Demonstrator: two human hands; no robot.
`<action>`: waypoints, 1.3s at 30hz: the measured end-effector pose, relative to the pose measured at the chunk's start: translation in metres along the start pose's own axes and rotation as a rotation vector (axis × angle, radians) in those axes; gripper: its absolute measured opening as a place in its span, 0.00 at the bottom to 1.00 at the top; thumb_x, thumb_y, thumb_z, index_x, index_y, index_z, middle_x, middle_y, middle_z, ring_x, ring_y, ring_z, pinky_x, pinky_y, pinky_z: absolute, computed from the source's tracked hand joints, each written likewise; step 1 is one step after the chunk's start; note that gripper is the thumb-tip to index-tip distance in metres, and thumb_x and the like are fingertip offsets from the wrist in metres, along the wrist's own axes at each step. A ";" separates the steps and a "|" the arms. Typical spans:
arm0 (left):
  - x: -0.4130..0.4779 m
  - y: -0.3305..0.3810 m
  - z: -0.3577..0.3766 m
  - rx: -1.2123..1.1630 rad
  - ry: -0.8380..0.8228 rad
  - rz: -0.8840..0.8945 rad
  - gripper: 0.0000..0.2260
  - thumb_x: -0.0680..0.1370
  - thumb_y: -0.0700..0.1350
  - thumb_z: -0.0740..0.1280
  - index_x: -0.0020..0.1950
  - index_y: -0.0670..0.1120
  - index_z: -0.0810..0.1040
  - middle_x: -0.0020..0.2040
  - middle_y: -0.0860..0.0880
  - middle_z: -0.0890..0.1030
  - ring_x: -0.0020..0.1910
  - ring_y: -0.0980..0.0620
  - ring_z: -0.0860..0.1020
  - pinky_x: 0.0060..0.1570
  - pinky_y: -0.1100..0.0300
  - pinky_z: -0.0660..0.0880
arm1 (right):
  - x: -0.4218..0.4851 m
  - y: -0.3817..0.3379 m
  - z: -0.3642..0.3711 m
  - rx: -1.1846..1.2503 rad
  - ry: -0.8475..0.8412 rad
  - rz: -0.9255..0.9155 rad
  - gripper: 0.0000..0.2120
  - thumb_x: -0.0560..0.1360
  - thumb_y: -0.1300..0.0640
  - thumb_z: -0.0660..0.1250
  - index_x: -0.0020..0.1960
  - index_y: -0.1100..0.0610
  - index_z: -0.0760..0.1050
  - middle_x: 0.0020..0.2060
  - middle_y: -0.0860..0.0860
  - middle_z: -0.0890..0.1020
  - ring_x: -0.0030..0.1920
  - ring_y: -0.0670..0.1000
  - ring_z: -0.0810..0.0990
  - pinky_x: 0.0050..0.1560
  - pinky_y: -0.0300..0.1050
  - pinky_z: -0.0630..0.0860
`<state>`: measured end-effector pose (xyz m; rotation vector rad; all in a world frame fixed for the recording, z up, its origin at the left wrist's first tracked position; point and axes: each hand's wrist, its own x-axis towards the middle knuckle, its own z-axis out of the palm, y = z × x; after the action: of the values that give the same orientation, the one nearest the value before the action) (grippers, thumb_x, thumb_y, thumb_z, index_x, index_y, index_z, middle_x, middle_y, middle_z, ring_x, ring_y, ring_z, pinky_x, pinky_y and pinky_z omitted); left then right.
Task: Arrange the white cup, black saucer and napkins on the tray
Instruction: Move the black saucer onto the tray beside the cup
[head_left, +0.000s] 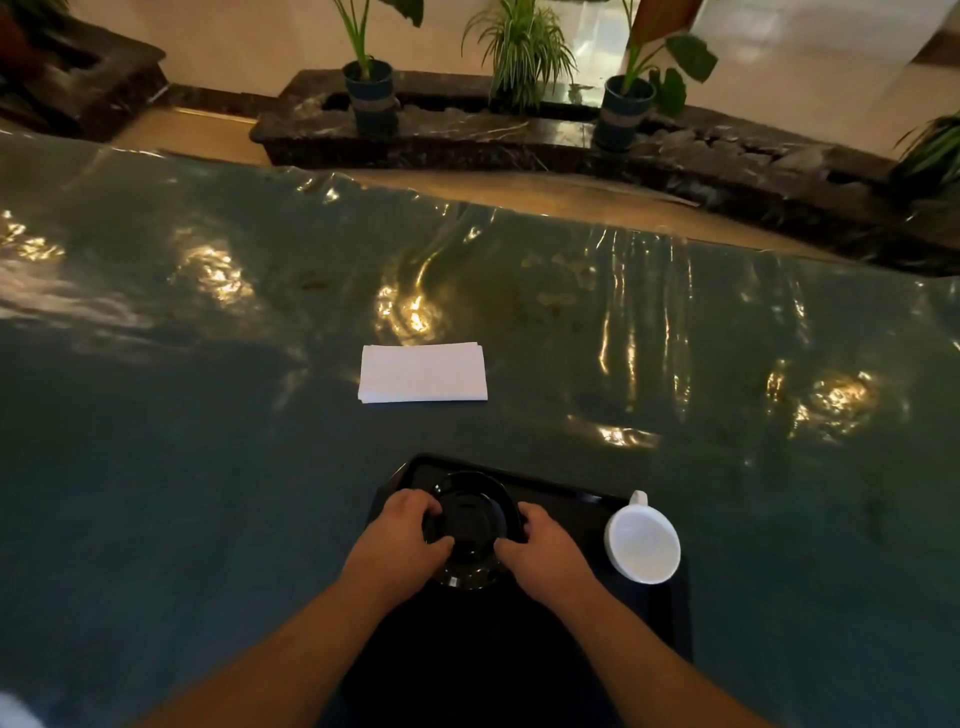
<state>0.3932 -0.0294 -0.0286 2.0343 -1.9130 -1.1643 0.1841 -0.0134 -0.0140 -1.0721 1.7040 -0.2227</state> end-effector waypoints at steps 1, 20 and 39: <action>0.000 -0.001 0.002 0.046 -0.001 0.022 0.19 0.75 0.55 0.73 0.63 0.54 0.74 0.69 0.53 0.71 0.57 0.52 0.78 0.55 0.55 0.77 | -0.001 0.001 0.000 -0.072 0.012 -0.042 0.21 0.76 0.51 0.70 0.68 0.47 0.71 0.60 0.49 0.78 0.57 0.50 0.80 0.59 0.45 0.76; -0.005 -0.010 0.013 0.718 -0.221 0.288 0.28 0.79 0.59 0.65 0.78 0.55 0.64 0.83 0.49 0.55 0.81 0.48 0.53 0.79 0.41 0.49 | -0.001 0.020 0.022 -0.838 -0.055 -0.429 0.28 0.81 0.50 0.59 0.81 0.47 0.63 0.83 0.53 0.56 0.82 0.61 0.49 0.80 0.57 0.47; 0.032 -0.021 -0.020 0.500 -0.010 0.335 0.21 0.74 0.63 0.57 0.54 0.53 0.81 0.53 0.53 0.81 0.54 0.49 0.78 0.53 0.53 0.75 | 0.056 -0.020 0.026 -0.875 0.110 -0.516 0.21 0.74 0.47 0.53 0.49 0.52 0.84 0.45 0.50 0.84 0.52 0.55 0.79 0.62 0.52 0.73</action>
<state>0.4192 -0.0614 -0.0408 1.7820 -2.6239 -0.6663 0.2145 -0.0576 -0.0499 -2.1785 1.6052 0.1754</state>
